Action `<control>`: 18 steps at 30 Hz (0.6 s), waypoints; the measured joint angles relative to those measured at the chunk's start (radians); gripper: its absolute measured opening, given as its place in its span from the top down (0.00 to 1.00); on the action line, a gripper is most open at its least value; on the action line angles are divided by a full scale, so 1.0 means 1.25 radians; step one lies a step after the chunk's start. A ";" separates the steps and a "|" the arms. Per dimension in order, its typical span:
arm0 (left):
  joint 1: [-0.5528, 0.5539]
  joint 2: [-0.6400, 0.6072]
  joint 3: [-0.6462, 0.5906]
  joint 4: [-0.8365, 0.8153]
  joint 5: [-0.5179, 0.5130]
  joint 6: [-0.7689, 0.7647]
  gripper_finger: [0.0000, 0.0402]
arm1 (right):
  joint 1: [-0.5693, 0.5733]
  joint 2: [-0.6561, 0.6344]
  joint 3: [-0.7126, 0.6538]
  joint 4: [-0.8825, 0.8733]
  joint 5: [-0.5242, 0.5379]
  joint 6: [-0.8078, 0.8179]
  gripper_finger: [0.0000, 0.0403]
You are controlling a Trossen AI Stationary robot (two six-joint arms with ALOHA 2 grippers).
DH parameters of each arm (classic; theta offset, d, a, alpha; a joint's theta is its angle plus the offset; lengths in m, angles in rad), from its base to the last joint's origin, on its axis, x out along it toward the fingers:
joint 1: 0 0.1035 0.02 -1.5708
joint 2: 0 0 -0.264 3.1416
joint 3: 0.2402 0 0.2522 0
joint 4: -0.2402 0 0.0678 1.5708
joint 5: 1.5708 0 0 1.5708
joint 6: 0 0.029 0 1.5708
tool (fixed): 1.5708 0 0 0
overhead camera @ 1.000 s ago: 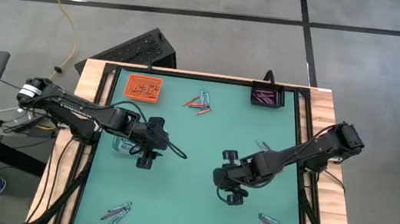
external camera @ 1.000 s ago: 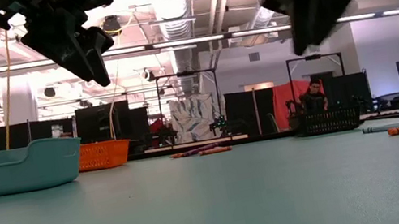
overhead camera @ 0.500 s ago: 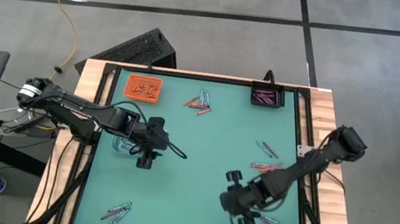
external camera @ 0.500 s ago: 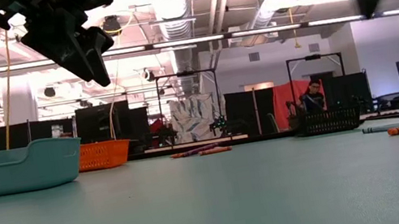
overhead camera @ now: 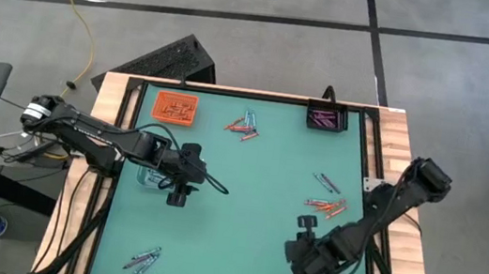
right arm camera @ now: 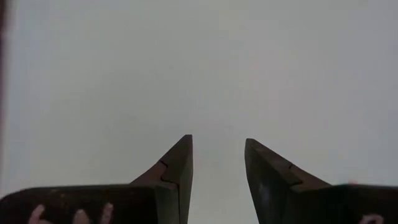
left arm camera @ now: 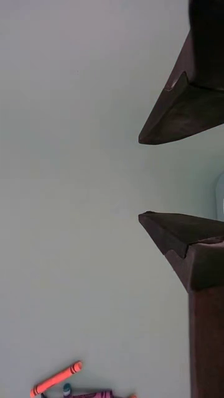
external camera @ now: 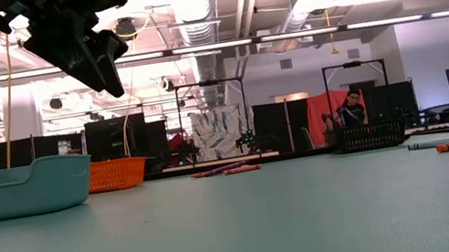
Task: Sort crayons
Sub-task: Put the middle right blue crayon into the left blue bin
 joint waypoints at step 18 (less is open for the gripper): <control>0.000 0.000 0.000 0.000 0.000 0.000 0.56 | -0.072 0.000 -0.096 -0.013 0.213 -0.009 0.66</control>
